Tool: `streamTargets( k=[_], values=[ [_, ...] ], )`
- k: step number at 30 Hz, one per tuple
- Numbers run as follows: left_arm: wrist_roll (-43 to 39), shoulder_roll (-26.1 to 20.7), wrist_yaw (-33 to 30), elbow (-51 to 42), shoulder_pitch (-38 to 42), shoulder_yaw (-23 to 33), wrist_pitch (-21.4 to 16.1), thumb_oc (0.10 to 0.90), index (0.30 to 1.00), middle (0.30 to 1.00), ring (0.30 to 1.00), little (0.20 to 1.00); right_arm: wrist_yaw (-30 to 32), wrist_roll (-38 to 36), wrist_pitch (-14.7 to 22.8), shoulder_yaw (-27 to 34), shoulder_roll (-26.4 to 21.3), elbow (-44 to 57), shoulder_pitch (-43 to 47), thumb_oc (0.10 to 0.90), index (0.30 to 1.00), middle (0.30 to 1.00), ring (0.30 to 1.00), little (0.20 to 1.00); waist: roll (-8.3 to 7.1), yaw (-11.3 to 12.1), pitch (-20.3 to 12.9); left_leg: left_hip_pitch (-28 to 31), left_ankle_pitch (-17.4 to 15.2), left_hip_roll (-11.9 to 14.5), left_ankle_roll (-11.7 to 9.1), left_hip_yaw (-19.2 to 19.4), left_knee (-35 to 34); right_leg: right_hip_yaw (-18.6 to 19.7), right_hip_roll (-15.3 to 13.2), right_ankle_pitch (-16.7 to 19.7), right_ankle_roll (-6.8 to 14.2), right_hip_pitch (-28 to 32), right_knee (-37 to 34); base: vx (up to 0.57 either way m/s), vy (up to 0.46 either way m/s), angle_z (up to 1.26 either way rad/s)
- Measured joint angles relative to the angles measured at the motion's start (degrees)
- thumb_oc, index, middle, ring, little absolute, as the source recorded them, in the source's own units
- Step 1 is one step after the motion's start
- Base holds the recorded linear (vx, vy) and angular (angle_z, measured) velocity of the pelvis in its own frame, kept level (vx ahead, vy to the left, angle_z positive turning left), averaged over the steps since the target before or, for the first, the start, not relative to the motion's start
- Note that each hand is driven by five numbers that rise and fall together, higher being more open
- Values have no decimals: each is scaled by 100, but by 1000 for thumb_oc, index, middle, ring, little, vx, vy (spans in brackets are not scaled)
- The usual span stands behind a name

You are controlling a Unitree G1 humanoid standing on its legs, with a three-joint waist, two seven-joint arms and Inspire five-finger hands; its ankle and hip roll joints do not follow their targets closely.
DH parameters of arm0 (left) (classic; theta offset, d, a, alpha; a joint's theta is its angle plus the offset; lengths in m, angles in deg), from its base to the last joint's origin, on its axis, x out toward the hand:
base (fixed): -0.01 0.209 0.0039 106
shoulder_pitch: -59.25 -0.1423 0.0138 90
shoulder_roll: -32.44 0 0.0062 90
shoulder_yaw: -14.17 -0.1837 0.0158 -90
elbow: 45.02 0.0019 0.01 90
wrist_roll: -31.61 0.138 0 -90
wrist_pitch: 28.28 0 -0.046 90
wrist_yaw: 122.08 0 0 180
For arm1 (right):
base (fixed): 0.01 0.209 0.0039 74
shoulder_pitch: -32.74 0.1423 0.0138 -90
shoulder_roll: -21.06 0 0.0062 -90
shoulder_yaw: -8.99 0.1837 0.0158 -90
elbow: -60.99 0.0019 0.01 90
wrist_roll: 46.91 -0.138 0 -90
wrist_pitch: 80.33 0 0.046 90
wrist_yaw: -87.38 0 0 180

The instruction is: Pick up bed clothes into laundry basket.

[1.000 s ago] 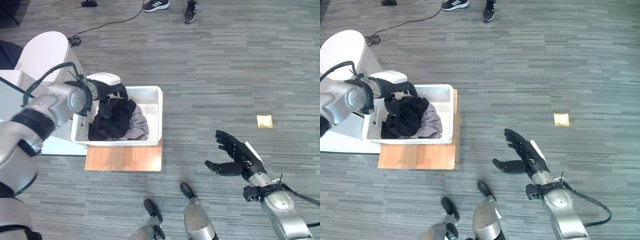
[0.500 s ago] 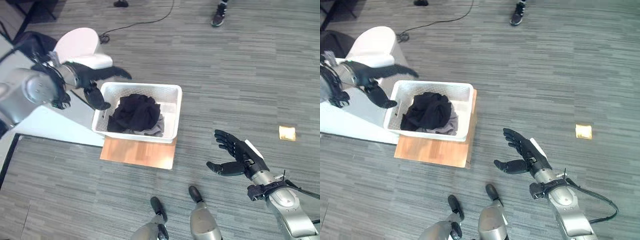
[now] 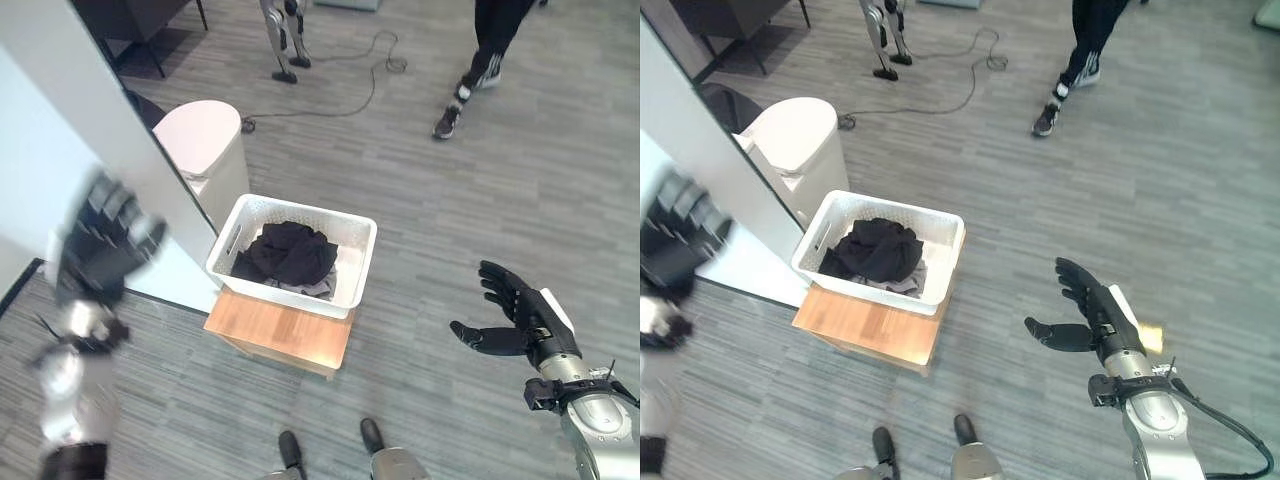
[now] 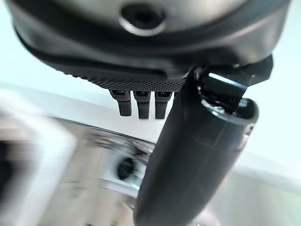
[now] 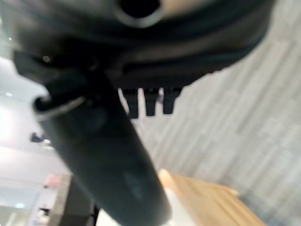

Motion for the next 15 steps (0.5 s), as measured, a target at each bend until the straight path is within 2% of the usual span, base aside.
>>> streamTargets(
  k=[2, 3, 4, 7, 11, 12, 13, 14, 15],
  values=[
    [-9, 550, 0, 362, -264, -69, 186, 800, 900, 900, 900, 900, 88, 65, 2, -43, 259, 5, 13, 800, 900, 900, 900, 900, -124, 128, -77, 5, 0, -35, 2, -46, 0, -26, -43, -6, -2, 48, -27, -12, 31, 13],
    [-149, 848, -3, 517, -352, -99, 220, 800, 900, 900, 900, 900, 195, 83, 6, -104, 396, 18, 45, 800, 900, 900, 900, 900, -138, 215, -86, 17, 9, -71, 13, -81, 0, -54, -76, -9, -2, 76, -40, -12, 33, 19],
    [-188, 942, -3, 544, -430, -161, 236, 800, 900, 900, 900, 900, 232, 95, 5, -196, 443, 19, 79, 800, 900, 900, 900, 900, -133, 265, -83, 20, 16, -92, 23, -106, 0, -81, -98, -9, -2, 94, -42, -13, 28, 20],
    [-186, 1121, -79, 481, -471, -421, 163, 800, 900, 900, 900, 900, 500, 190, 12, -596, 808, 49, 152, 800, 900, 900, 900, 900, -6, 448, -108, 16, 68, -164, 81, -328, 0, -329, -162, -5, -10, 208, -38, -74, 37, 37],
    [-172, 1423, -404, 450, -328, -663, -34, 800, 900, 900, 900, 900, 655, 208, 66, -1332, 1024, 38, 300, 800, 900, 900, 900, 900, 220, 696, -138, -22, 102, -256, 133, -448, 1, -495, -225, -84, 42, 258, 122, -50, 23, 29],
    [-178, 1582, -579, 458, -182, -734, -96, 800, 900, 900, 900, 900, 724, 214, 128, -1430, 992, -3, 273, 800, 900, 900, 900, 900, 274, 655, -147, -8, 104, -302, 137, -666, -1, -643, -254, -226, 61, 243, 308, -42, -20, 77],
    [-191, 1755, -688, 451, -48, -771, -154, 800, 900, 900, 900, 900, 734, 211, 153, -1476, 1014, -5, 215, 800, 900, 900, 900, 900, 300, 716, -126, -23, 110, -363, 137, -896, 0, -710, -238, -363, 44, 275, 512, 1, -16, 106],
    [-186, 1778, -748, 464, 33, -853, -207, 800, 900, 900, 900, 900, 729, 203, 189, -1447, 1037, 2, 153, 800, 900, 900, 900, 900, 322, 749, -89, -111, 141, -446, 170, -1119, 65, -661, -220, -493, 13, 297, 683, -1, -23, 164],
    [-185, 1758, -808, 434, 188, -958, -226, 800, 900, 900, 900, 900, 777, 195, 246, -1420, 1049, 2, 22, 800, 900, 900, 900, 900, 291, 532, -99, -201, 62, -476, 226, -1519, 152, -285, -177, -766, -2, 268, 1024, 34, -89, 176]
  ],
)
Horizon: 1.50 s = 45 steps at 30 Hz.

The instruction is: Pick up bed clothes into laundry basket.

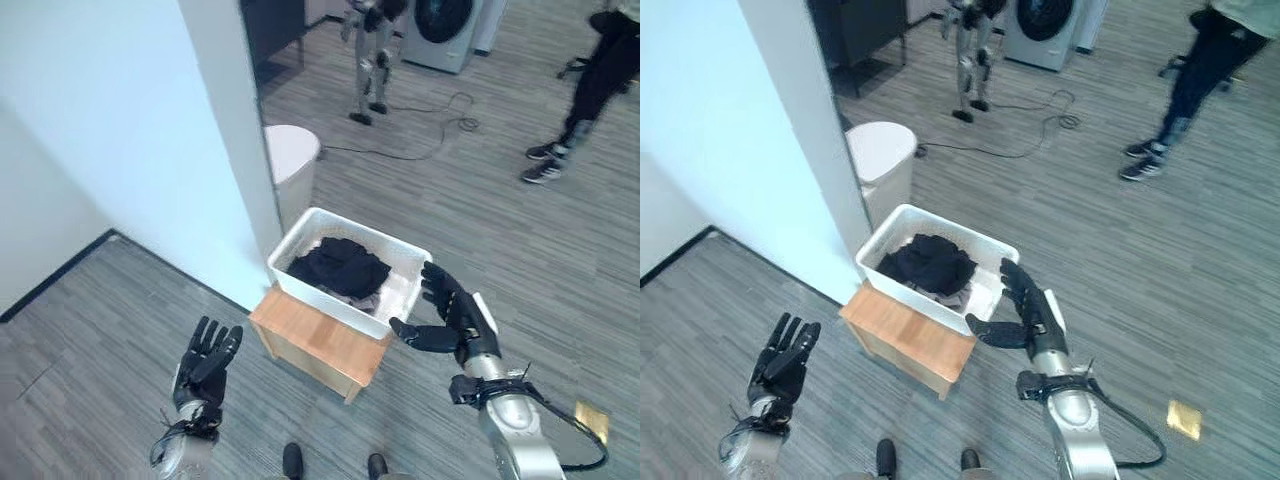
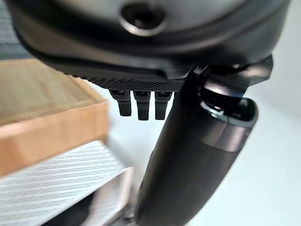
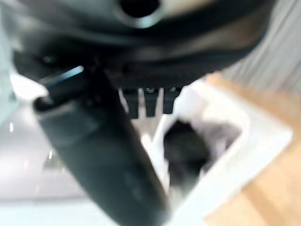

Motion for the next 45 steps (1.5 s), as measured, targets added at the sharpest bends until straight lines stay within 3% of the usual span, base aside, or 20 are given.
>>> streamTargets(
  k=[5, 9, 11, 12, 14, 15, 16, 20, 22, 26, 27, 28, 29, 30, 33, 34, 35, 37, 41, 45],
  values=[
    [7, -274, -95, -513, -71, 497, -78, 800, 900, 900, 900, 900, 140, -24, 41, 374, -15, -24, 34, 800, 900, 900, 900, 900, -162, 242, 173, -75, 278, -38, -93, -912, 142, 679, 287, -654, -9, -11, 1020, 9, -144, 115],
    [-193, -321, -95, -678, -76, 1033, -451, 800, 900, 900, 900, 900, 389, -118, 272, 797, -193, 2, 190, 800, 900, 900, 900, 900, -228, 358, 192, -460, 434, -164, -452, -1817, 481, 1576, 987, -1335, -590, 135, 1309, -298, -329, 129],
    [-228, -259, -101, -651, -182, 1129, -628, 800, 900, 900, 900, 900, 460, -265, 336, 867, -518, 2, 286, 800, 900, 900, 900, 900, -46, 559, 220, -738, 589, 65, -732, -2057, 520, 1519, 1459, -1205, -924, -170, 1582, -520, -366, 114],
    [-219, -208, -117, -643, -375, 1164, -644, 800, 900, 900, 900, 900, 455, -301, 381, 880, -656, 7, 282, 800, 900, 900, 900, 900, 50, 625, 258, -856, 734, 100, -668, -1976, 554, 1278, 1659, -1101, -1119, -173, 1569, -446, -264, 87],
    [-219, -173, -238, -609, -791, 1194, -664, 800, 900, 900, 900, 900, 465, -309, 442, 872, -733, -14, 229, 800, 900, 900, 900, 900, 17, 759, 305, -994, 114, 314, -200, -1757, 377, 1223, 2055, -898, -1222, -504, 1943, -554, -168, 102],
    [-232, -174, -246, -567, -916, 1214, -639, 800, 900, 900, 900, 900, 461, -308, 451, 845, -745, 0, 194, 800, 900, 900, 900, 900, -173, 787, 401, -1058, -400, 272, -33, -1436, 346, 957, 1876, -862, -1676, -535, 1915, -564, -106, 148],
    [-259, -171, -297, -437, -928, 1311, -566, 800, 900, 900, 900, 900, 471, -313, 437, 872, -625, -37, 170, 800, 900, 900, 900, 900, -353, 641, 547, -1311, -322, 351, -40, -701, 925, 540, 1632, -763, -1661, -501, 1724, -463, -71, 164],
    [-384, -152, -292, -291, -1207, 908, -365, 800, 900, 900, 900, 900, 471, -599, 427, 661, -322, -109, 60, 800, 900, 900, 900, 900, -690, 617, 450, -1531, -506, 279, -443, -22, 3379, -597, 992, -296, -1706, -554, 1122, -484, -108, 152],
    [-387, -174, -246, -371, -1190, 549, -300, 800, 900, 900, 900, 900, 459, -835, 439, 542, -206, -119, -15, 800, 900, 900, 900, 900, -698, 412, 368, -1113, -717, 415, -674, 303, 3579, -1110, 782, -171, -1668, -522, 852, -332, -33, 179],
    [-284, -138, 90, -619, -631, -205, -122, 800, 900, 900, 900, 900, 295, -1056, 445, -118, -123, -303, -143, 800, 900, 900, 900, 900, -241, -64, 171, 426, -1182, 1065, -909, 1501, 2946, -2876, 472, 282, -1530, -682, 250, -387, 184, 222],
    [-275, -137, 90, -609, -618, -214, -116, 800, 900, 900, 900, 900, 296, -1056, 445, -124, -125, -313, -143, 800, 900, 900, 900, 900, -240, -70, 171, 440, -1192, 1074, -909, 1516, 2930, -2877, 468, 294, -1545, -691, 260, -380, 251, 260],
    [-201, -104, 105, -466, -222, -740, -113, 800, 900, 900, 900, 900, 310, -1166, 442, -427, -75, -514, -168, 800, 900, 900, 900, 900, -77, -340, 139, 778, -1404, 1122, -880, 2264, 2248, -3839, -64, 363, -1474, -892, 486, -295, 196, 253],
    [-194, -69, 132, -506, -127, -942, -102, 800, 900, 900, 900, 900, 306, -1182, 444, -469, -159, -508, -185, 800, 900, 900, 900, 900, 4, -460, 140, 802, -1440, 1045, -775, 2412, 1841, -3953, -194, 375, -1405, -1005, 583, -286, 236, 290],
    [-176, 35, 174, -787, -233, -1187, -102, 800, 900, 900, 900, 900, 191, -1174, 426, -730, -396, -503, -107, 800, 900, 900, 900, 900, 336, -285, 118, 1001, -1273, 828, -470, 2343, 778, -4117, -220, 488, -1306, -1247, 710, -328, 305, 109],
    [-86, -69, 187, -692, -316, -1220, -95, 800, 900, 900, 900, 900, 32, -1141, 419, -874, -91, -703, 61, 800, 900, 900, 900, 900, 95, -148, 216, 989, -1029, 322, -124, 2100, 290, -3317, -769, 593, -858, -1729, 1331, -211, 184, 63],
    [2, -137, 173, -565, -389, -1201, -54, 800, 900, 900, 900, 900, 28, -1137, 402, -891, -73, -762, 20, 800, 900, 900, 900, 900, 88, -172, 218, 973, -953, 233, -84, 2029, 295, -2864, -827, 586, -421, -1777, 1336, -138, 79, 76],
    [23, -293, 146, -496, -452, -1173, -39, 800, 900, 900, 900, 900, 34, -1137, 379, -978, -42, -810, 59, 800, 900, 900, 900, 900, 75, -248, 263, 835, -963, 175, 46, 1767, 424, -1376, -411, 453, -59, -1914, 1444, -95, 68, 119],
    [177, -766, 110, -353, -461, -1022, 26, 800, 900, 900, 900, 900, -49, -1134, 378, -1018, 13, -885, -39, 800, 900, 900, 900, 900, 10, -529, 319, 566, -717, 94, 121, 1241, 491, 440, 60, 247, 238, -1811, 1515, -24, 27, 135],
    [520, -904, 154, -560, -687, -756, 6, 800, 900, 900, 900, 900, -104, -995, 345, -965, -13, -923, -374, 800, 900, 900, 900, 900, -29, -304, 266, 659, -556, -75, 144, 950, 253, 268, -260, 337, 150, -1313, 779, -8, -18, 55],
    [702, -622, 108, -692, -685, -665, -47, 800, 900, 900, 900, 900, -195, -1002, 241, -962, -129, -993, -230, 800, 900, 900, 900, 900, 222, -164, 189, 676, -397, 87, 36, 672, 74, -36, -160, 511, 51, -1079, 452, 11, -60, 28]
  ],
)
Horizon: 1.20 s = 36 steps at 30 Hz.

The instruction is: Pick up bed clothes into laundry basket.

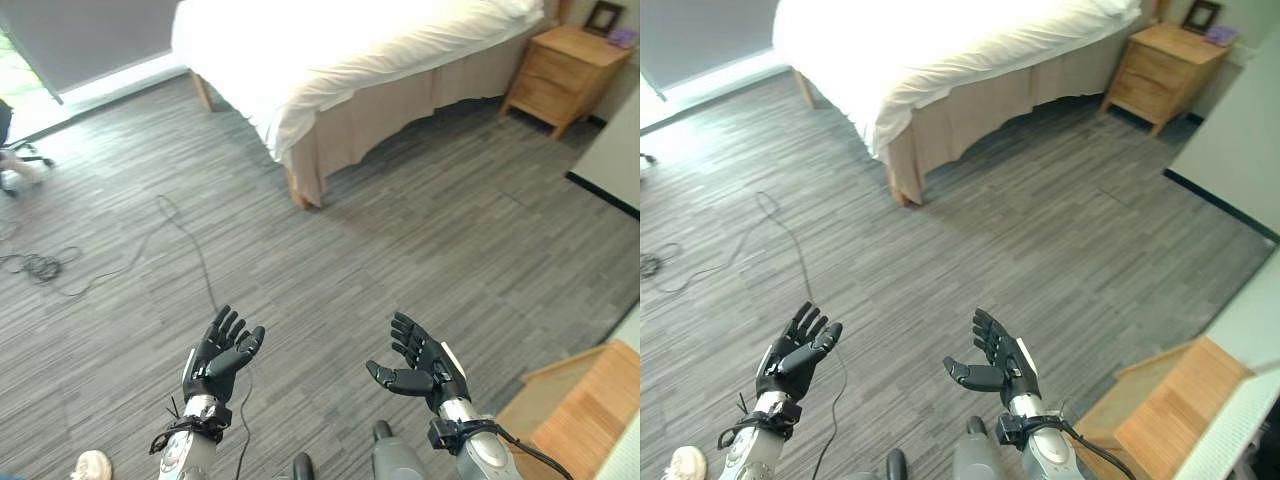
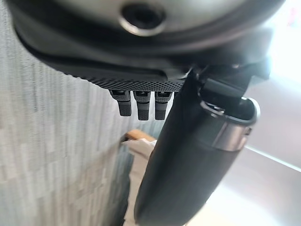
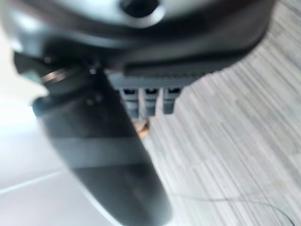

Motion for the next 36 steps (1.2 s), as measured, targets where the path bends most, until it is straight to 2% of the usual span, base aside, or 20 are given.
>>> streamTargets(
  k=[2, 3, 6, 12, 21, 36],
  values=[
    [-68, 520, -50, -81, -14, 74, -85, 800, 900, 900, 900, 900, -13, 4, -13, 81, -171, 119, 65, 800, 900, 900, 900, 900, 30, 190, -93, 67, 34, 102, -51, -66, -70, -100, 91, 35, -52, 133, -121, -19, -114, 18],
    [-84, 693, -80, -76, -2, 16, -118, 800, 900, 900, 900, 900, 3, 9, -12, 194, -180, 117, 79, 800, 900, 900, 900, 900, -3, 175, -135, 51, 52, 128, -81, -197, -52, -229, 93, 25, -73, 197, -155, -64, -82, 49],
    [97, 527, -263, -80, -39, -243, -95, 800, 900, 900, 900, 900, 130, -40, -11, 348, -92, 87, 251, 800, 900, 900, 900, 900, -78, 228, -232, -27, 71, 200, -108, -403, -52, -425, 130, -75, -181, 158, -27, -40, -51, 37],
    [105, 387, -343, -84, -52, -204, -89, 800, 900, 900, 900, 900, 245, -259, -5, 392, 8, 76, 216, 800, 900, 900, 900, 900, -88, 340, -362, -89, 104, 207, -157, -636, -49, -642, 91, -261, -229, 87, 221, 11, -49, 19],
    [-13, 394, -424, -83, -211, -184, -66, 800, 900, 900, 900, 900, 211, -220, -15, 240, 48, 73, 15, 800, 900, 900, 900, 900, -198, 378, -570, -89, 104, 208, -157, -661, -57, -661, 86, -276, -236, 101, 209, 4, -5, 1],
    [-13, 389, -423, -84, -215, -219, -60, 800, 900, 900, 900, 900, 211, -183, -16, 253, 57, 74, -202, 800, 900, 900, 900, 900, -189, 358, -582, -105, 103, 210, -156, -670, -59, -664, 89, -275, -236, 91, 198, 0, 0, 0]
  ],
)
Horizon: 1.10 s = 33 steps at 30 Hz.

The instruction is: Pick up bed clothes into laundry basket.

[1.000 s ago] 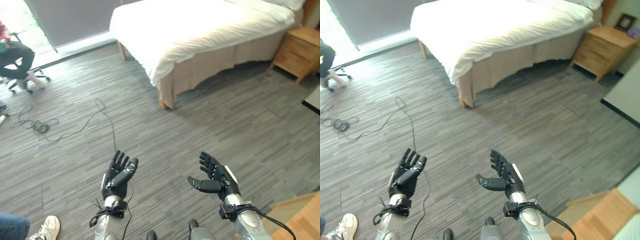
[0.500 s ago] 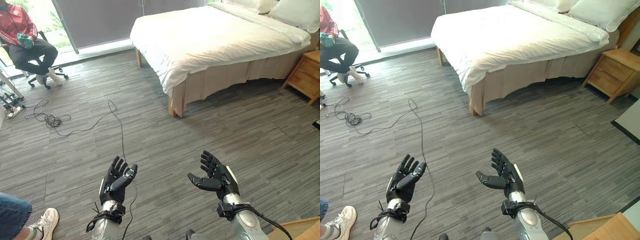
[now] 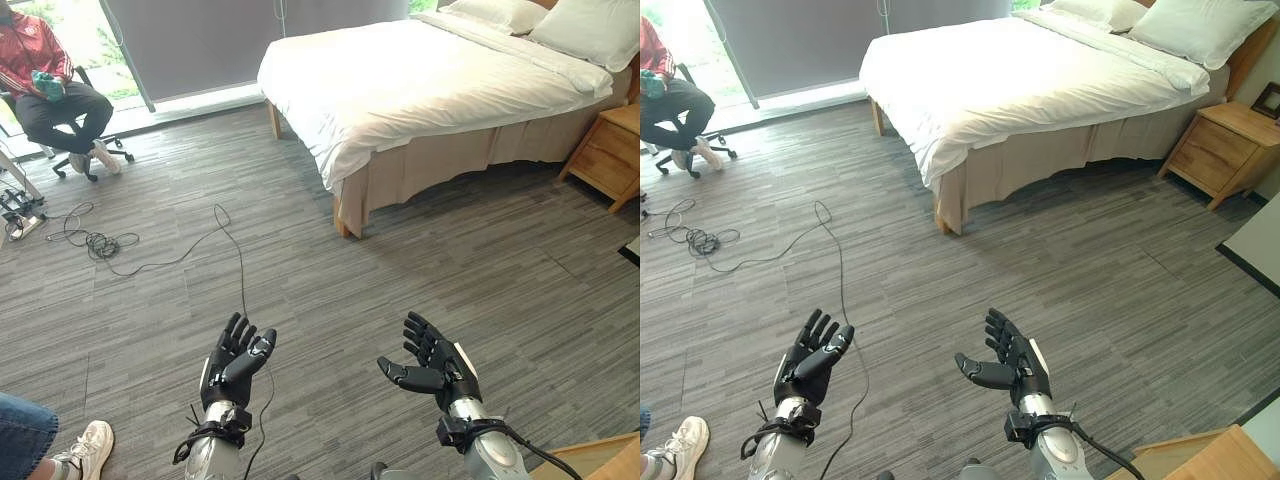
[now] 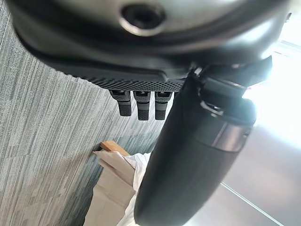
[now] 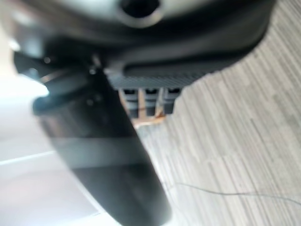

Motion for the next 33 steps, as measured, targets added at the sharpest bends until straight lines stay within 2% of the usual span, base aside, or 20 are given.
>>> streamTargets(
  k=[33],
  values=[
    [6, -16, -2, 0, -28, 2, 1, 800, 900, 900, 900, 900, -10, -16, 0, 67, 16, 2, -32, 800, 900, 900, 900, 900, -5, 4, -1, 30, -5, 1, 8, 40, -7, 31, 6, 2, -1, 13, -16, 0, 0, 0]
  ],
)
